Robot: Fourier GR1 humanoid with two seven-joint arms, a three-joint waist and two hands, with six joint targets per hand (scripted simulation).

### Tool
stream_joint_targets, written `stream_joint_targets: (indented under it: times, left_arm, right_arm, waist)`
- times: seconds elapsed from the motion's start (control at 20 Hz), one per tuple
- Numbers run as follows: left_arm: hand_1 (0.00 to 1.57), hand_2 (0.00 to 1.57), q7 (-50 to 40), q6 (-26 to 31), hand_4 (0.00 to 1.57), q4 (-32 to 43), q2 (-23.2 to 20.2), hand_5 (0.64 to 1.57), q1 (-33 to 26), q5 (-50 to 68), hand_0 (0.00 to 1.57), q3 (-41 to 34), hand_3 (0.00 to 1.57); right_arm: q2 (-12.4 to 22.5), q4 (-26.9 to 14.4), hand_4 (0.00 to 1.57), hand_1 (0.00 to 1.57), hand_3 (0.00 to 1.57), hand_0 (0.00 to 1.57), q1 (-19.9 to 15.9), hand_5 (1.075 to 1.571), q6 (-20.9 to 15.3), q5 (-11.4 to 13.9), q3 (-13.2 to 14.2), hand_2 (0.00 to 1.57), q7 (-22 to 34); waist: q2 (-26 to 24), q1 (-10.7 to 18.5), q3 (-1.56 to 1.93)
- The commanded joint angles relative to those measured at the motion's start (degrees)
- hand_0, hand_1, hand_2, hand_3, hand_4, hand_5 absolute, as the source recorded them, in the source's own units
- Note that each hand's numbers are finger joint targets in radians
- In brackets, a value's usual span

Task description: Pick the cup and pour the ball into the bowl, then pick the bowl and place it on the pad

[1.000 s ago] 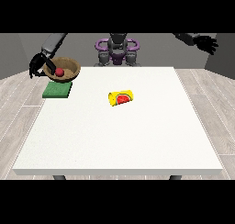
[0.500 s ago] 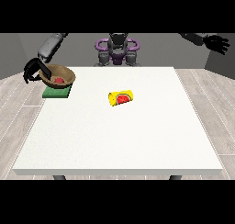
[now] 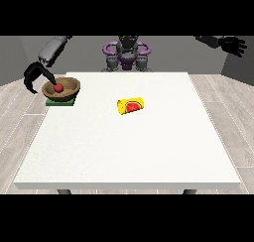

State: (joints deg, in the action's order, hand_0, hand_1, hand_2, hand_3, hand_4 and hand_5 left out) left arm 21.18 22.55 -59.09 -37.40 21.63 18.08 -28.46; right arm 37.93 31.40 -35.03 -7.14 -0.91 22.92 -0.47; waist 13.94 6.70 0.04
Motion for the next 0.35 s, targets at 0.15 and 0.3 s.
stream_joint_targets:
  times: [0.15, 0.3]
  left_arm:
    - [0.00, 0.00, -8.49, -6.01, 0.90, -9.61, 11.47, 1.559, -2.01, -3.55, 0.00, 10.33, 0.00]
    - [0.00, 0.00, -10.37, -7.29, 0.90, -3.07, 10.32, 1.559, -3.82, -4.77, 0.00, 9.16, 0.00]
  right_arm:
    - [1.89, -1.44, 0.00, 0.00, 0.00, 0.00, -1.68, 1.356, 3.32, 1.83, -2.68, 0.00, 6.02]
    - [-4.41, 4.15, 0.48, 0.00, 0.00, 0.00, -4.28, 1.434, 6.18, 0.91, -5.59, 0.00, 8.39]
  waist:
    - [-12.23, -0.20, 0.01]
    - [-20.50, -4.38, -0.16]
